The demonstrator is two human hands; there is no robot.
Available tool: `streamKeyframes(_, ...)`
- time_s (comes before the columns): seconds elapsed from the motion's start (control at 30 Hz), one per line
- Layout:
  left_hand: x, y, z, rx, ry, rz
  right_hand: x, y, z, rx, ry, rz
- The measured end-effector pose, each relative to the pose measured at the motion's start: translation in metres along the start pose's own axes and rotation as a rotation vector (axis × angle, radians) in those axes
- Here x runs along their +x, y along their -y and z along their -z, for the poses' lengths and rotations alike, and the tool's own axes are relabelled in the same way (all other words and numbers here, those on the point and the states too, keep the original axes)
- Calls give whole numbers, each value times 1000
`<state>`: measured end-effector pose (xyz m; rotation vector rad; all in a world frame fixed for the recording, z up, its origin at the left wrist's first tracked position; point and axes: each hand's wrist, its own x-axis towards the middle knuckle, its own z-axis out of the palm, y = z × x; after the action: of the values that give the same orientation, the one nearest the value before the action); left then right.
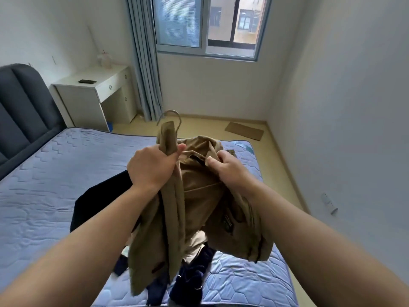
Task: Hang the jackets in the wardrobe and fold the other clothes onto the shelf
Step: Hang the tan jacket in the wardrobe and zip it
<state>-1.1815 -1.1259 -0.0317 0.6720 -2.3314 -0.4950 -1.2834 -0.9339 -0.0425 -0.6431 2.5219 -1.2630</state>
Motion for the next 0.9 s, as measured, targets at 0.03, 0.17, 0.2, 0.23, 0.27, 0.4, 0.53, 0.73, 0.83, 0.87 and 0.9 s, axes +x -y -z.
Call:
streamKeyframes(0.03, 4, 1, 0, -57, 3, 42, -3, -2, 1, 91, 4, -5)
streamKeyframes(0.17, 5, 1, -5, -166, 0, 42, -8, -11, -2, 537, -98, -21)
streamKeyframes(0.2, 5, 0, -7, -193, 6, 46, -9, -14, -5, 590, -171, -53)
streamKeyframes(0.23, 5, 0, -9, -220, 12, 57, -10, -18, -6, 618, -263, -102)
streamKeyframes(0.27, 5, -1, -10, -243, 12, 73, -11, -22, -6, 658, -368, -167)
streamKeyframes(0.4, 8, -5, -14, -291, 6, 68, -6, -37, 5, 978, -416, -531)
streamKeyframes(0.53, 9, -14, -21, -312, 56, -21, -1, -19, 14, 969, -231, -510)
streamKeyframes(0.73, 5, -29, -32, -331, 101, -161, -14, 27, 24, 636, -218, 52)
streamKeyframes(0.83, 2, -29, -30, -347, 143, -271, -18, 31, 31, 514, -250, 132)
streamKeyframes(0.87, 0, -29, -28, -348, 166, -288, -17, 31, 32, 428, -269, 148)
streamKeyframes(0.9, -2, -27, -26, -341, 183, -298, -15, 29, 33, 328, -288, 168)
